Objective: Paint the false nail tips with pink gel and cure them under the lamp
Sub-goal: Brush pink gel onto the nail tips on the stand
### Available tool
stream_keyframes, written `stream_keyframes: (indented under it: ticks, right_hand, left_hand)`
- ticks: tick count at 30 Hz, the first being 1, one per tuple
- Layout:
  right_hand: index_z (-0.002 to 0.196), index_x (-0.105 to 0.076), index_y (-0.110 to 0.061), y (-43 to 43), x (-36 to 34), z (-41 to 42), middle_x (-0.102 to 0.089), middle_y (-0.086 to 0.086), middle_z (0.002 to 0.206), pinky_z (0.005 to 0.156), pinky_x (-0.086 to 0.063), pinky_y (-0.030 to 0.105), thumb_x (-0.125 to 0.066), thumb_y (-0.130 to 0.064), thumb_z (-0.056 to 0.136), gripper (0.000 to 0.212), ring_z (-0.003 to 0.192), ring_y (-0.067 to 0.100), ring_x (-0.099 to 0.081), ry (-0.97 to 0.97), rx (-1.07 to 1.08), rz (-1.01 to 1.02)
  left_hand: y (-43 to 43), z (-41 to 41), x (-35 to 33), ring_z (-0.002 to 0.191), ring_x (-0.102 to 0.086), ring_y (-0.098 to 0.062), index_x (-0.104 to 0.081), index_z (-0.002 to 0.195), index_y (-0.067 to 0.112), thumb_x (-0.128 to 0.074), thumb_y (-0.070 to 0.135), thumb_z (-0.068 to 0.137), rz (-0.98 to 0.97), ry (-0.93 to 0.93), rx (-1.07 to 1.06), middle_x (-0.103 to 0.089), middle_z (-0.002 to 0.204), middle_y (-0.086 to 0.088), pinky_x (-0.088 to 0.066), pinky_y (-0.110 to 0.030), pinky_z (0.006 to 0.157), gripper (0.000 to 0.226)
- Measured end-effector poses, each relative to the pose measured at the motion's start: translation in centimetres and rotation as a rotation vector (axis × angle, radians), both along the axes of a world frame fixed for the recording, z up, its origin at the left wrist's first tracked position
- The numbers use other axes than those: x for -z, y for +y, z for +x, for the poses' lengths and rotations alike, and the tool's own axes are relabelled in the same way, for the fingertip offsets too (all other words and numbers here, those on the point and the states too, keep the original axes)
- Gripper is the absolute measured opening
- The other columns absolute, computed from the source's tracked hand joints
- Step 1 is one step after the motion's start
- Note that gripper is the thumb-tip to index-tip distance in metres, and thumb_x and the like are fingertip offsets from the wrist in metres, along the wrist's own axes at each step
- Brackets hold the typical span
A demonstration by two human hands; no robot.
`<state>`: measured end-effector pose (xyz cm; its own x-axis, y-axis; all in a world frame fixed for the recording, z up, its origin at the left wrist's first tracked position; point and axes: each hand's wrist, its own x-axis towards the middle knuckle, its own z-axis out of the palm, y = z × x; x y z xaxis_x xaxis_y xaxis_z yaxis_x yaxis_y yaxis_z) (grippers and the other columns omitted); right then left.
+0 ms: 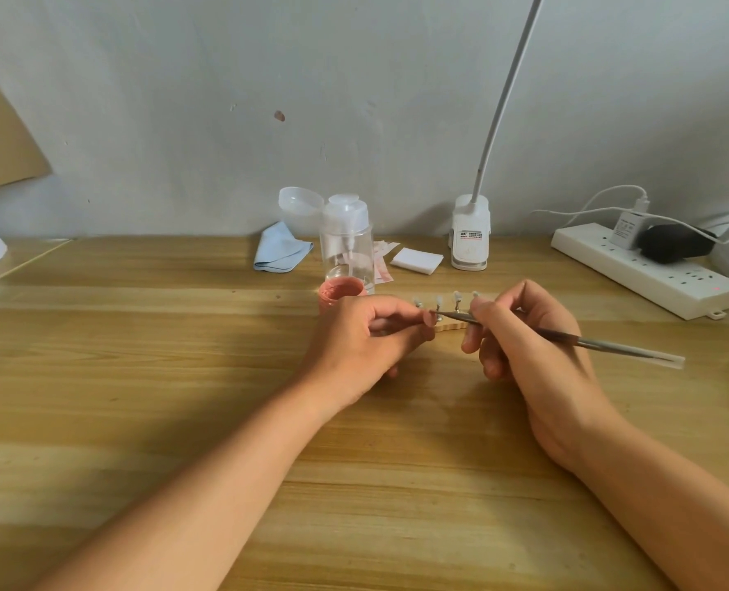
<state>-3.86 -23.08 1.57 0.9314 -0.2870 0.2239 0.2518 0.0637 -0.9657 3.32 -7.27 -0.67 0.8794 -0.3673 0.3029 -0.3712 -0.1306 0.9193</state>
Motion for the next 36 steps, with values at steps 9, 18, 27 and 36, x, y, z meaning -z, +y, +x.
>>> stream_keyframes:
  ticks: [9,18,27,36]
  right_hand:
    - [0.087,-0.048,-0.008,-0.02,0.02,-0.06,-0.066,0.005,0.062,0.043,-0.036,0.018,-0.059,-0.015,0.096,0.016,0.044,0.011,-0.042,-0.020,-0.006,0.007]
    - [0.086,-0.049,-0.007,0.03,0.07,0.05,-0.063,0.005,0.059,0.042,-0.034,0.020,-0.058,-0.010,0.096,0.014,0.043,0.011,-0.040,-0.013,0.000,-0.001]
    - [0.087,-0.048,-0.008,0.07,0.02,-0.09,-0.066,0.004,0.062,0.042,-0.035,0.018,-0.059,-0.015,0.096,0.017,0.043,0.010,-0.042,-0.026,-0.004,0.000]
    - [0.086,-0.049,-0.006,0.01,0.08,0.01,-0.062,0.005,0.058,0.041,-0.033,0.020,-0.058,-0.009,0.096,0.014,0.042,0.012,-0.040,-0.014,0.002,-0.003]
  left_hand:
    - [0.04,-0.09,-0.03,0.063,-0.062,-0.017,-0.079,0.093,0.019,-0.077,0.022,0.085,0.012,-0.002,0.005,-0.077,0.080,0.002,-0.043,-0.020,0.046,0.009]
    - [-0.04,-0.14,-0.10,0.083,-0.069,-0.038,-0.078,0.092,0.021,-0.078,0.024,0.084,0.017,0.009,-0.013,-0.077,0.083,0.001,-0.044,-0.020,0.046,0.008]
    - [0.15,-0.03,0.01,0.060,-0.059,-0.012,-0.079,0.090,0.021,-0.077,0.025,0.084,0.030,-0.024,-0.002,-0.076,0.083,0.003,-0.045,-0.023,0.047,0.007]
    - [0.07,0.01,0.11,0.057,-0.058,-0.007,-0.078,0.088,0.020,-0.079,0.027,0.083,0.021,-0.021,-0.027,-0.076,0.083,0.002,-0.044,-0.020,0.045,0.009]
